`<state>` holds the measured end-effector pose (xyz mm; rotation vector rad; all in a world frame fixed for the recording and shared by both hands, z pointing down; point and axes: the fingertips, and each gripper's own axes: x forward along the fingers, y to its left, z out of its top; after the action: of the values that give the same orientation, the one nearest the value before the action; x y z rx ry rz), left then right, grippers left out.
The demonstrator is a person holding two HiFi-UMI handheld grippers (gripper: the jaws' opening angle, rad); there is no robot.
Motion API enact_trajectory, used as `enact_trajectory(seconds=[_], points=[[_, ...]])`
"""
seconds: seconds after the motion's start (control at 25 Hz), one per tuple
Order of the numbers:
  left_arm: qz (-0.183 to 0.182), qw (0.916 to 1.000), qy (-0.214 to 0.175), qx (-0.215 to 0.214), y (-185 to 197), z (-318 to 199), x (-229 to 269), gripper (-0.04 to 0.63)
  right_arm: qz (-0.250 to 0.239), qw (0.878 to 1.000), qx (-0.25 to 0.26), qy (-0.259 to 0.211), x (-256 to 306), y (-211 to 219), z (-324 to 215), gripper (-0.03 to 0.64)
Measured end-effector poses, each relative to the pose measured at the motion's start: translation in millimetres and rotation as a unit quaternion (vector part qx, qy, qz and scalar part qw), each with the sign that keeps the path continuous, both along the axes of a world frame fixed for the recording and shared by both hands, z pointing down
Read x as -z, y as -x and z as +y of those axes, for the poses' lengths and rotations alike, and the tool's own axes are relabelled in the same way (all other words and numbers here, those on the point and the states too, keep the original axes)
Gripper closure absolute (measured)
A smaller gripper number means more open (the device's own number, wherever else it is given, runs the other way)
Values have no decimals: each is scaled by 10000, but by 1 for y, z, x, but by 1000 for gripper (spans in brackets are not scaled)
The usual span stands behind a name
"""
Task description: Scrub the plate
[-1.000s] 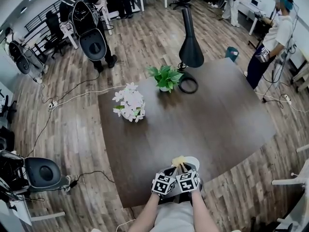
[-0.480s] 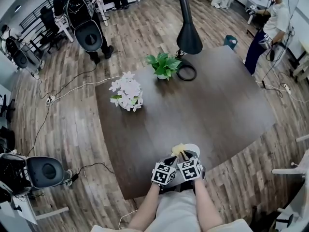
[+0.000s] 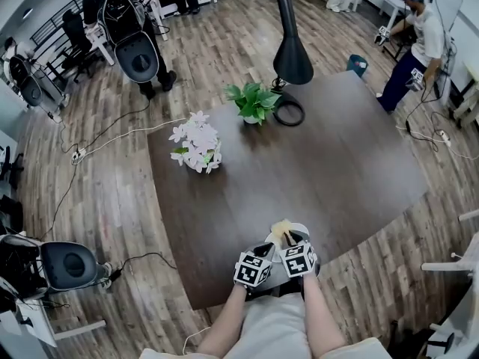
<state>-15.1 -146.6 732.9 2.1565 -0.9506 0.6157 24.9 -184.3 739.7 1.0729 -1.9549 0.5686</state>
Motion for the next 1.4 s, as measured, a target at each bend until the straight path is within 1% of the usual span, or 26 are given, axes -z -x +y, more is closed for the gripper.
enact_trajectory(seconds=[0.2, 0.36, 0.56, 0.72, 0.88, 1.12, 1.4], points=[[15, 10000, -13, -1, 0, 0, 1, 594, 145, 9998, -18, -104, 1, -10, -8, 549], [15, 10000, -12, -9, 0, 1, 3, 594, 378, 9991, -46, -159, 6, -24, -10, 549], [-13, 10000, -33, -5, 1, -1, 1, 595, 542, 9979, -290, -201, 11, -46, -17, 549], [-40, 10000, -58, 3, 1, 0, 0, 594, 559, 9966, -564, -235, 17, -65, -18, 549], [-52, 10000, -76, 5, 1, -1, 0, 594, 600, 9953, -721, -220, 19, -78, -12, 549], [-62, 9999, -93, 22, 2, 0, 1, 595, 598, 9950, -787, -117, 17, -83, 2, 549], [-122, 9998, -186, -12, 1, 0, 2, 594, 715, 9959, -561, -28, 16, -73, 17, 549]])
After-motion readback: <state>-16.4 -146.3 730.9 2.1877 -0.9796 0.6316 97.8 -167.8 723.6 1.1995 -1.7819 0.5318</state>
